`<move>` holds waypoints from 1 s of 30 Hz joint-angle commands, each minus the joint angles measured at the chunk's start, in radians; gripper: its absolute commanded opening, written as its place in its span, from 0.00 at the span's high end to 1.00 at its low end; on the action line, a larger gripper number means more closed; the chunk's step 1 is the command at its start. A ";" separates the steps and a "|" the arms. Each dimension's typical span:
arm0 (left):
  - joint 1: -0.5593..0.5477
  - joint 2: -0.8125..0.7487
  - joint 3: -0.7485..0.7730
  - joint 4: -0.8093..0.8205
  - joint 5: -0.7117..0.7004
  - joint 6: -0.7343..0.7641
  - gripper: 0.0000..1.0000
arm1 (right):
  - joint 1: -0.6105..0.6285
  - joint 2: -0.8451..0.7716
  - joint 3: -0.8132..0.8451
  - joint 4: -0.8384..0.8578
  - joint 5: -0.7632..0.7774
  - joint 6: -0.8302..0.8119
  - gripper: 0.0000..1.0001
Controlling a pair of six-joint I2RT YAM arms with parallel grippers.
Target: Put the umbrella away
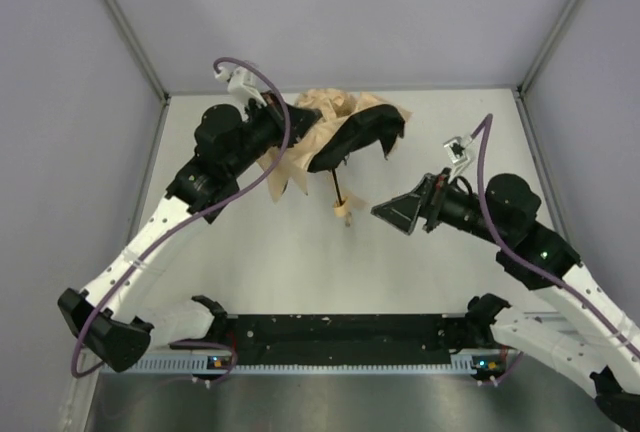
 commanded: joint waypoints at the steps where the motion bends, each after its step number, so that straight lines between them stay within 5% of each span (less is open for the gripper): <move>1: 0.002 -0.094 -0.027 0.216 -0.181 0.161 1.00 | 0.007 0.033 0.080 -0.020 0.080 0.377 0.01; 13: -0.016 -0.114 -0.060 0.259 -0.250 0.238 1.00 | 0.040 0.476 0.556 -0.004 0.144 0.592 0.09; 19: -0.036 -0.131 -0.077 0.259 -0.293 0.267 1.00 | 0.071 0.633 0.720 -0.119 0.160 0.629 0.33; 21: -0.036 -0.133 -0.076 0.262 -0.313 0.258 1.00 | 0.080 0.654 0.746 -0.141 0.155 0.623 0.51; 28: -0.042 -0.143 -0.062 0.293 -0.328 0.195 1.00 | 0.091 0.650 0.697 -0.152 0.199 0.551 0.81; 30: -0.045 -0.148 -0.067 0.300 -0.337 0.181 1.00 | 0.092 0.657 0.717 -0.135 0.201 0.500 1.00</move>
